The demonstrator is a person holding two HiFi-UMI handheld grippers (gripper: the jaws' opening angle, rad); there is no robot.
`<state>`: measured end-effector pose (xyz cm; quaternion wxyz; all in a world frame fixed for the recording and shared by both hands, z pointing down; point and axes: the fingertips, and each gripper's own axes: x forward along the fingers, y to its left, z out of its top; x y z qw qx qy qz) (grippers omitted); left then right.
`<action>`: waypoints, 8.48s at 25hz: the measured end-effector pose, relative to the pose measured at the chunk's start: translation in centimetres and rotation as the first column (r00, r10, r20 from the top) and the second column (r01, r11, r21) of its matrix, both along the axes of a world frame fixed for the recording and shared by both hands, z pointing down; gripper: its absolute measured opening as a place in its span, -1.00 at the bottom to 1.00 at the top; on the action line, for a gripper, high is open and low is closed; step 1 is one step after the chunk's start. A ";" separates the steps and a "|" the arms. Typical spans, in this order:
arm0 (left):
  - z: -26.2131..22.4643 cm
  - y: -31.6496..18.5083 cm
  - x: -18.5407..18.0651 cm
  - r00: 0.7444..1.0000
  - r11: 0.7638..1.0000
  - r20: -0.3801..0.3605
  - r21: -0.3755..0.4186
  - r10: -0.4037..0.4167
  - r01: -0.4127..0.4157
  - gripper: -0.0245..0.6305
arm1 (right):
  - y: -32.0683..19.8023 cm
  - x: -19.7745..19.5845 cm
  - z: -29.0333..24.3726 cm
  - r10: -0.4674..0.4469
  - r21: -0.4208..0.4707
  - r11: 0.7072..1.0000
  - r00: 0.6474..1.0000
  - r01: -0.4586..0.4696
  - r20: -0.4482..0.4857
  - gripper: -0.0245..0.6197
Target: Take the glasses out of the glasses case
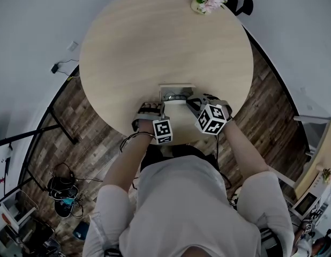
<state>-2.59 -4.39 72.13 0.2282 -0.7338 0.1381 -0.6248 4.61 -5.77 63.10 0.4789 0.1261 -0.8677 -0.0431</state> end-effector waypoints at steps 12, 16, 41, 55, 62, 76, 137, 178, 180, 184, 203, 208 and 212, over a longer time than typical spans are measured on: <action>0.0 -0.1 0.1 0.999 0.999 -0.004 -0.024 -0.039 0.039 -0.90 | -0.7 -1.6 3.0 -0.077 0.089 0.991 0.977 0.096 -0.200 -0.88; 0.0 -0.1 0.0 0.999 0.999 -0.010 -0.021 -0.035 0.035 -0.90 | -0.8 -2.3 3.9 -0.089 0.056 0.993 0.971 0.104 -0.221 -0.87; -0.1 -0.2 0.0 0.998 0.998 -0.036 -0.032 -0.048 0.046 -0.90 | -3.1 -3.8 8.3 -0.164 -0.023 0.985 0.909 0.168 -0.383 -0.68; -0.1 -0.3 0.0 0.999 0.999 -0.029 -0.033 -0.039 0.038 -0.90 | -2.8 -3.8 8.9 -0.180 -0.089 0.983 0.901 0.158 -0.395 -0.86; 0.0 -0.2 0.0 0.999 0.999 -0.019 -0.031 -0.029 0.028 -0.90 | -2.8 -3.8 8.2 -0.136 -0.001 0.989 0.913 0.147 -0.386 -0.86; 0.0 -0.1 -0.2 1.000 1.000 0.006 -0.023 0.005 -0.005 -0.90 | -2.9 -3.0 6.1 -0.065 0.129 0.984 0.914 0.126 -0.400 -0.87; 0.3 -0.4 0.2 0.999 0.999 0.026 -0.008 -0.043 0.043 -0.90 | -2.7 13.0 7.9 0.113 0.127 0.990 0.893 -0.063 -0.436 -0.87; 0.2 -0.2 0.1 0.999 0.999 -0.034 -0.039 -0.032 0.030 -0.90 | -6.9 5.4 1.9 0.151 0.264 0.963 0.929 -0.060 -0.339 -0.89; 0.2 -0.2 -0.1 0.999 0.998 -0.034 -0.044 -0.034 0.032 -0.90 | -6.9 5.1 1.6 0.154 0.268 0.961 0.930 -0.063 -0.333 -0.89; 0.2 -0.1 -0.2 0.999 0.997 -0.038 -0.067 -0.035 0.032 -0.90 | -6.3 4.7 0.9 0.164 0.276 0.958 0.935 -0.076 -0.313 -0.89; -17.3 -2.9 0.5 0.652 0.932 -0.686 -0.109 -0.323 0.347 -0.90 | -5.0 3.0 -12.3 0.486 0.281 0.786 0.832 -0.550 0.270 -0.89; -24.5 -2.1 -2.0 0.367 0.877 -0.854 -0.189 -0.368 0.441 -0.90 | -2.6 2.6 -17.0 0.547 0.184 0.708 0.695 -0.681 0.466 -0.89; -28.6 -0.3 -3.8 0.237 0.866 -0.910 -0.206 -0.341 0.456 -0.90 | -0.1 2.3 -20.1 0.585 0.049 0.653 0.544 -0.756 0.602 -0.89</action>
